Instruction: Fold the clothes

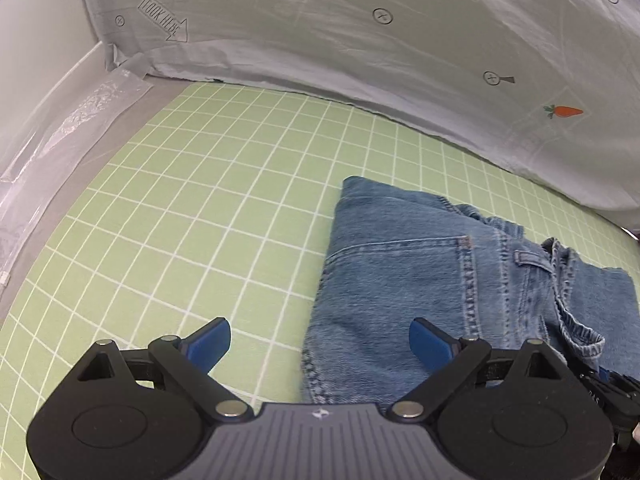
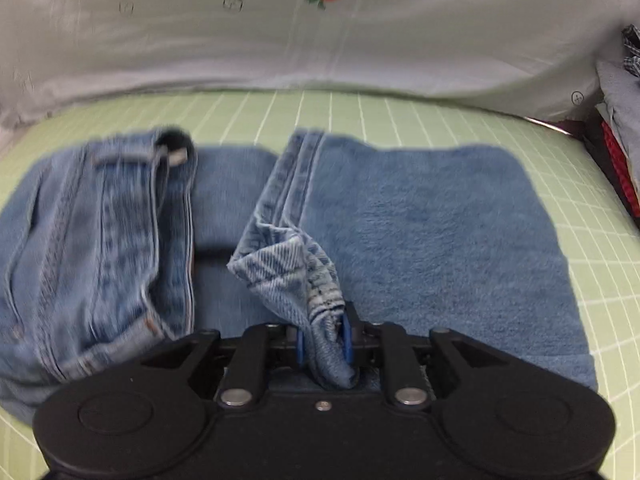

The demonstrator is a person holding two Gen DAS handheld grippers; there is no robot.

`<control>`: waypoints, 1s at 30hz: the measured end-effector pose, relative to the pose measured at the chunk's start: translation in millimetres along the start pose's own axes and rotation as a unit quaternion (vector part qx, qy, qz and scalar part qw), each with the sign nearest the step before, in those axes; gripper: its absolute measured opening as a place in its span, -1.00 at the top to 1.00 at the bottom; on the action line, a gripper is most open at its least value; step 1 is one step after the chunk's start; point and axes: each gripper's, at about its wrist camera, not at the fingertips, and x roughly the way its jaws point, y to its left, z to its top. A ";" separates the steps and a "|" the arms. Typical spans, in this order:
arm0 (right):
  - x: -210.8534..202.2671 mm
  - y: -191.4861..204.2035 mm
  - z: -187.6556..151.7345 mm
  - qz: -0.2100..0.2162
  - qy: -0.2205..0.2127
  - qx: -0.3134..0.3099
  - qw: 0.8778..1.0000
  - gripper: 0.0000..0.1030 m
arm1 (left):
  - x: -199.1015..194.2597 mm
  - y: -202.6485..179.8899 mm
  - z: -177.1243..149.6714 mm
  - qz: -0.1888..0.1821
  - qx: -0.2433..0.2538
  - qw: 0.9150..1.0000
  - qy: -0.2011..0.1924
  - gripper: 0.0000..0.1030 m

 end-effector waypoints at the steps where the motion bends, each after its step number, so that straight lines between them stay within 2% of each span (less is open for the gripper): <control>1: -1.9 3.4 -0.4 -0.006 -0.002 -0.009 1.000 0.52 | 4.5 6.0 0.7 -0.001 -0.007 1.000 0.004 -0.86; 2: -3.7 6.7 -0.7 -0.012 -0.005 -0.018 1.000 0.52 | 9.0 9.4 1.8 -0.005 -0.014 1.000 0.011 -0.86; 3: -5.6 10.1 -1.1 -0.018 -0.007 -0.027 0.999 0.42 | 13.4 12.8 2.9 -0.009 -0.022 1.000 0.017 -0.86; 5: -15.1 2.1 10.0 -0.006 -0.012 0.012 1.000 0.31 | 21.4 15.0 3.9 -0.018 -0.027 0.999 0.027 -0.86; 8: -33.2 -8.9 19.6 -0.013 -0.043 0.051 0.998 0.19 | 29.5 9.1 2.2 -0.027 -0.017 0.999 0.033 -0.86; 10: -42.7 -19.5 23.1 -0.018 -0.060 0.086 0.994 -0.02 | 31.9 5.9 -0.5 -0.028 -0.015 0.999 0.037 -0.86; 11: -45.7 -25.3 25.2 -0.021 -0.066 0.104 0.992 -0.05 | 31.8 4.9 -1.7 -0.028 -0.015 0.999 0.038 -0.86; 15: -50.4 -44.5 33.2 -0.056 -0.090 0.143 0.984 -0.14 | 29.2 4.9 -6.5 -0.019 -0.014 0.999 0.039 -0.86; 18: -42.0 -58.1 36.2 -0.079 -0.087 0.159 0.980 -0.36 | 30.1 7.5 -10.2 -0.012 -0.023 0.999 0.047 -0.86; 24: -1.0 -48.8 19.7 -0.108 0.000 0.101 0.989 -0.37 | 34.8 2.5 -14.1 -0.002 -0.017 0.998 0.061 -0.86; 28: 6.8 -16.3 12.5 -0.058 0.020 0.061 0.996 -0.47 | 34.2 -2.7 -15.1 -0.002 -0.003 0.998 0.063 -0.86; 29: 7.0 -6.4 11.9 -0.039 0.020 0.047 0.998 -0.46 | 34.1 -3.5 -15.6 -0.002 0.000 0.998 0.064 -0.86; 30: 5.3 3.1 12.9 -0.042 0.014 0.030 0.999 -0.39 | 33.9 -4.2 -16.1 -0.002 0.003 0.998 0.064 -0.86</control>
